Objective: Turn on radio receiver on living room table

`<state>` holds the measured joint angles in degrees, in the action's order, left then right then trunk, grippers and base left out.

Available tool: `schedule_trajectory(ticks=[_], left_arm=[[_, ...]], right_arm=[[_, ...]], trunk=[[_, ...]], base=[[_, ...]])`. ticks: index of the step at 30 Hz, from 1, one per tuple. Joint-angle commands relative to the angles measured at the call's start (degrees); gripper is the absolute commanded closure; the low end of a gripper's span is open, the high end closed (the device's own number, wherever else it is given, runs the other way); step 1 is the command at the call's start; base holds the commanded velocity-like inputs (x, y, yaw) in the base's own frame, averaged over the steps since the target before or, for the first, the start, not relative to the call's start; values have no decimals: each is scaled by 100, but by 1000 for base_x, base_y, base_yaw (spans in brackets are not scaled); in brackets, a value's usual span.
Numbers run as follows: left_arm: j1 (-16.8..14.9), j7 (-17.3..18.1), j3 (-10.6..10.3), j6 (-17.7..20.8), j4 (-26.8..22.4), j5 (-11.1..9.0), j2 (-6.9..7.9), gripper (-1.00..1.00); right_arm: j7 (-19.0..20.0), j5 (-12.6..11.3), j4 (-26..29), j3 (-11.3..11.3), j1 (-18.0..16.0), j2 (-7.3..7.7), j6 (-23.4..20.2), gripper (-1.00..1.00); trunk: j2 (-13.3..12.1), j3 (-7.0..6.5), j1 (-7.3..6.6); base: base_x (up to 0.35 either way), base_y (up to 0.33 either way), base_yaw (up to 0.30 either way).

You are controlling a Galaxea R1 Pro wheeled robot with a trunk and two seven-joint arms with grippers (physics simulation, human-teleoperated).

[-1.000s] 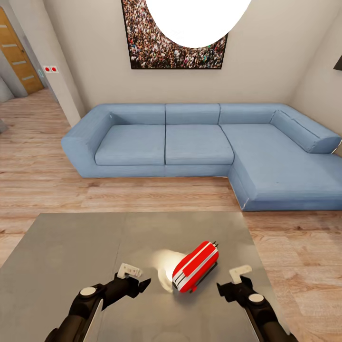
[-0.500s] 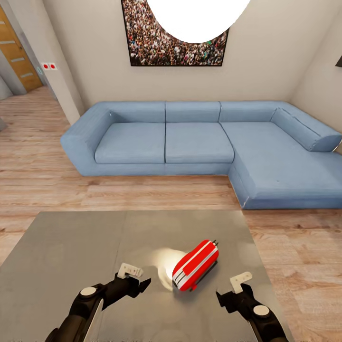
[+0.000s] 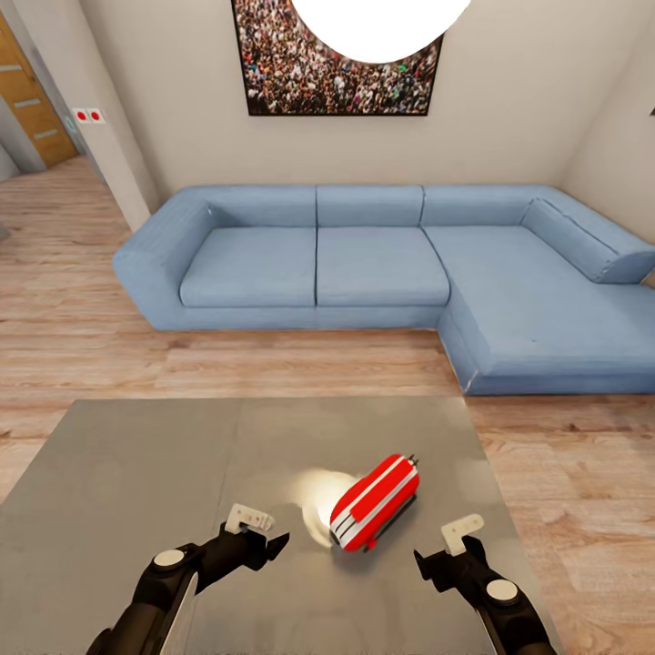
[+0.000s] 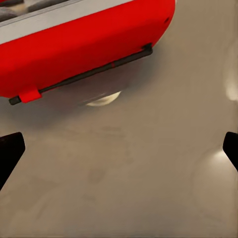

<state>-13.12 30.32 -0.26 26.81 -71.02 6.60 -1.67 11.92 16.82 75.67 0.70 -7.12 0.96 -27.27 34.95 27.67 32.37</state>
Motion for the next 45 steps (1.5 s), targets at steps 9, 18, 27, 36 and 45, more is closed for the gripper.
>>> schedule_trajectory(ticks=[9, 18, 27, 36, 45], left_arm=[[0, 0, 0, 0, 0, 0, 0, -100], [-1, 0, 0, 2, 0, 0, -3, -100], [-2, -9, 0, 7, 0, 0, -9, -100], [0, -9, 0, 9, 0, 0, -9, -100], [-1, -9, 0, 9, 0, 0, -9, -100]], right_arm=[[-27, 5, 0, -6, 0, 1, 3, -100], [-32, 6, 0, -14, 0, 3, 18, -100], [-31, 6, 0, -17, 0, 5, 20, -100], [-30, 5, -6, -11, 0, 2, 20, -100], [-40, 5, -9, -9, 0, 1, 20, -100]], trunk=[[0, 82, 0], [0, 164, 0], [0, 246, 0], [0, 328, 0], [0, 410, 0]], base=[[0, 0, 0], [0, 0, 0], [0, 0, 0], [0, 0, 0], [0, 0, 0]])
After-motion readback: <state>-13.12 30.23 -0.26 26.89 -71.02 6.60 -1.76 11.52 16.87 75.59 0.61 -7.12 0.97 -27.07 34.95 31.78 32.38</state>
